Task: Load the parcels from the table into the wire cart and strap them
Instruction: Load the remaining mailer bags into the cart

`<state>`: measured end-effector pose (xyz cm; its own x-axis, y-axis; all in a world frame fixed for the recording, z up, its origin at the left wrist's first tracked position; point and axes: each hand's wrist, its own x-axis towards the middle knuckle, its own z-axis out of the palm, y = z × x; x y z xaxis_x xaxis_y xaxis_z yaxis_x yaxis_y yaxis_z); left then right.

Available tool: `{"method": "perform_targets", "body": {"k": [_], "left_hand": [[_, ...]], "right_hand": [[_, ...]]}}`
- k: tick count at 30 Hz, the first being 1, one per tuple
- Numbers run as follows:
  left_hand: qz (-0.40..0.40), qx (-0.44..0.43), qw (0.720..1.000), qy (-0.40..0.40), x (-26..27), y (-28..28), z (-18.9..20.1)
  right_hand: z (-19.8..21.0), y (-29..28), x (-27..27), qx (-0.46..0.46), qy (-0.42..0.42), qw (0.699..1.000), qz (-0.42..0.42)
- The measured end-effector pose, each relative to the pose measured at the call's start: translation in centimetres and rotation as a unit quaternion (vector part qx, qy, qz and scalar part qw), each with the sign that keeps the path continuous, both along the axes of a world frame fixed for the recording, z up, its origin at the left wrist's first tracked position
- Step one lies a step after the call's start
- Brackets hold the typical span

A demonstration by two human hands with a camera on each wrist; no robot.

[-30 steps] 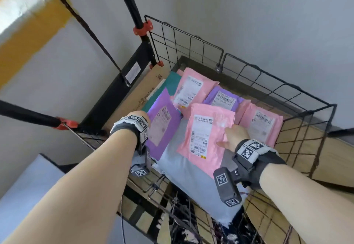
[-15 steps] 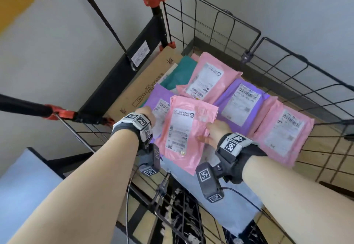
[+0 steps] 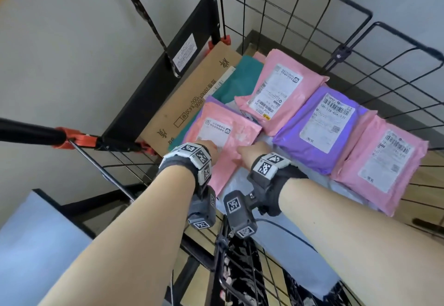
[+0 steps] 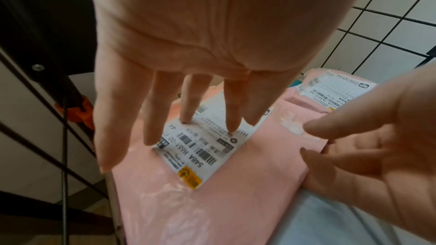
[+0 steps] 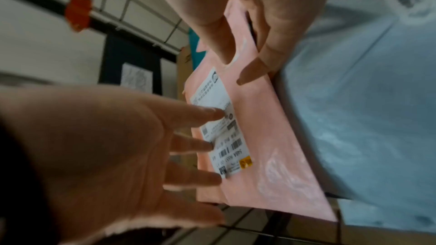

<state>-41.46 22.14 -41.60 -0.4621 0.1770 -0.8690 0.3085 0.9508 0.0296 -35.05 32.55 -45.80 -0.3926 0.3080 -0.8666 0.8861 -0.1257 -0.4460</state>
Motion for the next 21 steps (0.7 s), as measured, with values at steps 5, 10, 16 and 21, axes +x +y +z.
{"method": "perform_targets", "body": {"k": [5, 10, 16, 21], "left_hand": [[0.016, 0.023, 1.0, -0.009, -0.7, -0.4, -0.1], [0.0, 0.019, 1.0, 0.02, -0.7, -0.1, 1.1], [0.0, 0.009, 1.0, 0.001, -0.3, 0.4, 0.0], [-0.024, 0.025, 0.999, -0.012, -0.3, 0.1, -0.7]], "right_hand": [[-0.1, 0.4, 0.1, -0.016, -0.02, 1.0, -0.016], [0.8, 0.3, 0.9, 0.061, -0.035, 0.984, 0.164], [0.1, -0.5, 1.2, 0.302, 0.123, 0.944, 0.041], [0.1, -1.3, 1.3, 0.496, 0.245, 0.812, 0.183]]}}
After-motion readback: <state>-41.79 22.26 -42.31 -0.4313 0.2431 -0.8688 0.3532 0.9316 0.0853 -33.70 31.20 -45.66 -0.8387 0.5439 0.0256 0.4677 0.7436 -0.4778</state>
